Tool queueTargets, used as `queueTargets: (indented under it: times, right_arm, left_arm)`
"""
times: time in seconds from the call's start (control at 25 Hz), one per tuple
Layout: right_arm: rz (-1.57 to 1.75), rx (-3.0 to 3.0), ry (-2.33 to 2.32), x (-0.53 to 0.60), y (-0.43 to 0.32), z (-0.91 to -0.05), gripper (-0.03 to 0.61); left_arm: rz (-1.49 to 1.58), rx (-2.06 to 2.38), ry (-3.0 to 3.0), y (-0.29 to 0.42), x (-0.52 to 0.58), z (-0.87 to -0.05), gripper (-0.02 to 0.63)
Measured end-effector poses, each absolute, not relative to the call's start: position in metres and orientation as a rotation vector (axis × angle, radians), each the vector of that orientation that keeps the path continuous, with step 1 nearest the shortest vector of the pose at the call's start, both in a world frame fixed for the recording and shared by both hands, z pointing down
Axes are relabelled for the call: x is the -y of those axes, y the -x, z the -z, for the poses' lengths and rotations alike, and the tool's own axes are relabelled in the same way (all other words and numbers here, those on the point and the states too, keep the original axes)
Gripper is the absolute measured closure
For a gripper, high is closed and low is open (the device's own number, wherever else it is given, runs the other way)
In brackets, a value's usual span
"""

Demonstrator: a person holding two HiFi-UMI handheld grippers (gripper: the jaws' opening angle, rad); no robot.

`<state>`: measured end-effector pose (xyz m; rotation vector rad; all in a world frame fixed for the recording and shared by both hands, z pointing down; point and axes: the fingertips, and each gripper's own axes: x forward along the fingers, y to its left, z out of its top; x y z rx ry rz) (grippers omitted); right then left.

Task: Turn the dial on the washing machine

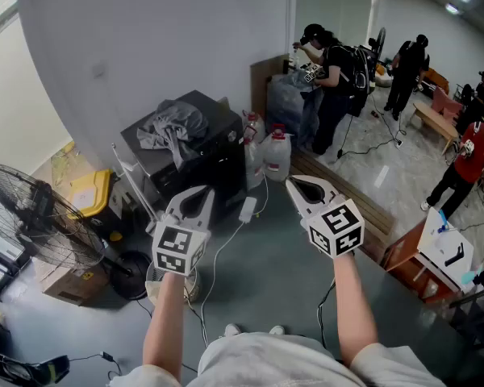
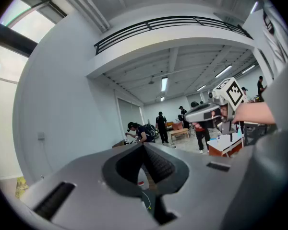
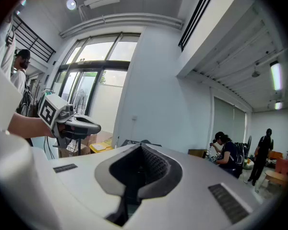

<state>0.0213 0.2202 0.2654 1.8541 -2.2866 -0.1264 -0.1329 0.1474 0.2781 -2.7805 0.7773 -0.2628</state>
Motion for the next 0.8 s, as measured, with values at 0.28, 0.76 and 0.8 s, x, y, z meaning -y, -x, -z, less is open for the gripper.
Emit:
queueTargets:
  times: [0.28,0.76,0.8]
  right_arm:
    - [0.129,2.31,-1.863,-0.225,-0.052,-0.265,0.565]
    - [-0.003,2.409,-1.862,-0.212,-0.105,-0.285,0.565]
    - [-0.004,2.402,-1.867,-0.205,-0.11,-0.286,0.565]
  left_arm:
    - [0.271,-0.818,2.769,0.109,-0.153,-0.28,0.597]
    - [0.286,-0.898,2.773,0.07,-0.141,-0.297,0.597]
    - [0.286,-0.903,2.774,0.068,-0.133,-0.298,0.597]
